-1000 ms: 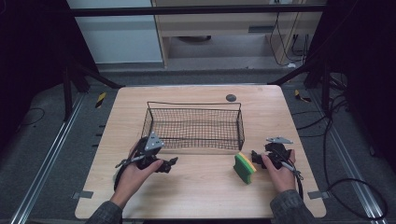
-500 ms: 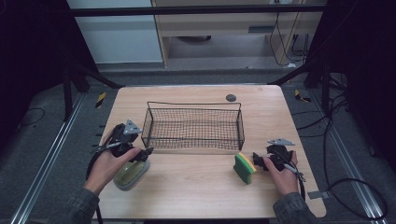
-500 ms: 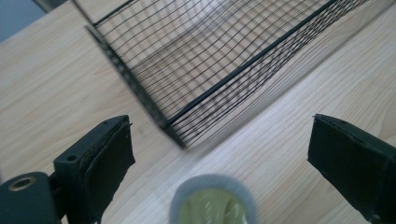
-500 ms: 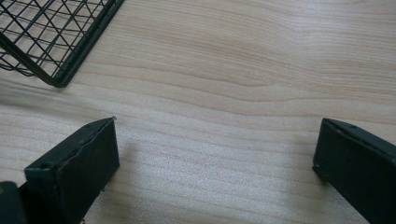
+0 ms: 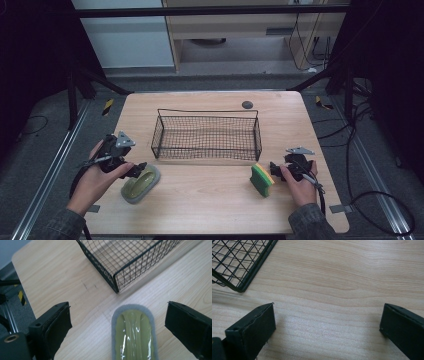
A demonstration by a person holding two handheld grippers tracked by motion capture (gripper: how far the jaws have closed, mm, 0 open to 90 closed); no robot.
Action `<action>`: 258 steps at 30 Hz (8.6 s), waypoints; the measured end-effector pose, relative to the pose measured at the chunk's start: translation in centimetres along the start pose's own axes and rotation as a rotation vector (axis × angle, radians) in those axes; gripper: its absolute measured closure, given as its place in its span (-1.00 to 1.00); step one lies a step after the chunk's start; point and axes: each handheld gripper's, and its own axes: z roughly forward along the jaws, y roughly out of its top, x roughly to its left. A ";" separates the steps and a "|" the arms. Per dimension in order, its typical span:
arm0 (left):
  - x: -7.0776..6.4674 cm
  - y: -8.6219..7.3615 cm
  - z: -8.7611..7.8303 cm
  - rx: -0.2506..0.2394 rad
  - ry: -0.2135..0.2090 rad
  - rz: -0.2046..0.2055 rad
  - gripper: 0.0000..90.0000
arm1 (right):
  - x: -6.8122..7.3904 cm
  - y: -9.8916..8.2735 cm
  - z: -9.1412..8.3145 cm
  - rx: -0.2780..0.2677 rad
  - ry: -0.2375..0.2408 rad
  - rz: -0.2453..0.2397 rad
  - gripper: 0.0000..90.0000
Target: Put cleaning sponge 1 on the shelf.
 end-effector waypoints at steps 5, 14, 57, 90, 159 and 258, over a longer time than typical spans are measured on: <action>0.0 -0.2 0.8 0.049 -0.022 -0.003 -0.86 | -0.1 0.1 0.1 0.002 -0.008 -0.011 -0.99; -0.4 -0.1 3.3 0.173 -0.090 0.012 -0.69 | -0.1 0.1 0.1 0.000 0.002 -0.013 -0.99; -0.3 -1.9 5.8 0.340 -0.220 -0.024 0.22 | -0.2 0.1 0.1 -0.001 0.007 -0.022 -0.99; -0.9 -1.9 2.6 0.191 -0.185 0.139 0.57 | -0.2 0.1 0.1 -0.001 0.008 -0.022 -0.99; 0.5 16.2 2.3 -0.027 -0.020 0.681 0.57 | -1.6 -0.7 -0.7 -0.004 0.054 -0.077 -0.97; -0.9 13.8 8.5 0.077 -0.110 0.810 0.57 | -1.4 -0.9 -0.9 -0.006 0.060 -0.076 -0.97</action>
